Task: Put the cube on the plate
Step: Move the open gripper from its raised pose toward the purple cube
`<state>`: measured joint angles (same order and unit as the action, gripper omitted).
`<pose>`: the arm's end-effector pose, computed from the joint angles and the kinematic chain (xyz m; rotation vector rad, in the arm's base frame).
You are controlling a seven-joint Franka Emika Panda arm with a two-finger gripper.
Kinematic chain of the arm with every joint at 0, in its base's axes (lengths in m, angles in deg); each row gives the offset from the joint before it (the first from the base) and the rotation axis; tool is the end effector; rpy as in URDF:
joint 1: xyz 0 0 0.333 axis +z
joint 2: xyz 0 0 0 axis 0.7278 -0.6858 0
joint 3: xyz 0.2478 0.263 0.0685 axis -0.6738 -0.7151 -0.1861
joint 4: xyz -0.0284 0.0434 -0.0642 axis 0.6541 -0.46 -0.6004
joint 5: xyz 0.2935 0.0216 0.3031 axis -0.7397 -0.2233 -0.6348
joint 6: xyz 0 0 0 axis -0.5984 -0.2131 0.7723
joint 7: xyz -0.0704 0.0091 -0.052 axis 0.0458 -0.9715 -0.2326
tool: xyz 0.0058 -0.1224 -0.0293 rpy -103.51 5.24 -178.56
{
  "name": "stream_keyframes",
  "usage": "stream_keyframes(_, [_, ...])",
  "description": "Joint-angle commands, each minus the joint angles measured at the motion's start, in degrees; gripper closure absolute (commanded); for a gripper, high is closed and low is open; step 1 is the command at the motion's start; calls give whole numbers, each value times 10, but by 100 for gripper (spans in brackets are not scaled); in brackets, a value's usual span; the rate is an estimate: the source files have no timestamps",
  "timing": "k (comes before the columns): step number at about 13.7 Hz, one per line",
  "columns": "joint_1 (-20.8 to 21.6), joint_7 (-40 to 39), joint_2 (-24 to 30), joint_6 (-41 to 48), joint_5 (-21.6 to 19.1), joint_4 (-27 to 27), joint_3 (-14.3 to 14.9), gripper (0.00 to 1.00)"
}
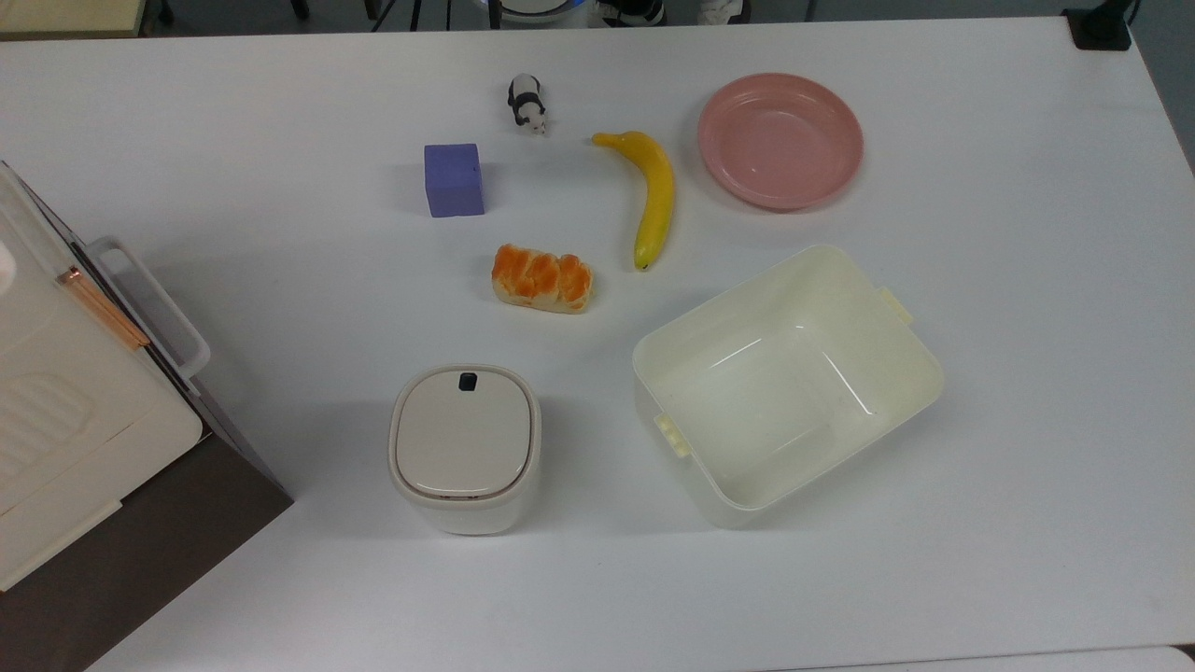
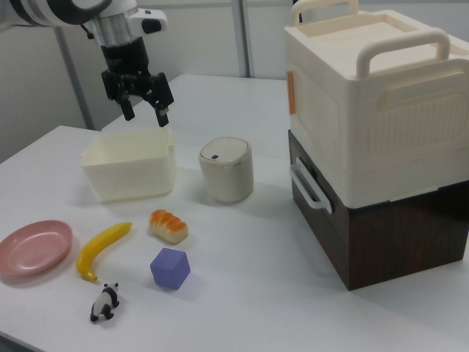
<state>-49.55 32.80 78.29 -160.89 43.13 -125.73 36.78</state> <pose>0.5924 -0.0255 0.6770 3.0987 -0.0747 0.0689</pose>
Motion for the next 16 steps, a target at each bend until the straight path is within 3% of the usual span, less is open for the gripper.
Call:
stream_keyframes(1, [7,12,1,-4,-14,-7,1,0])
stream_keyframes(16, [7,11,1,-6,-14,-23,1,0])
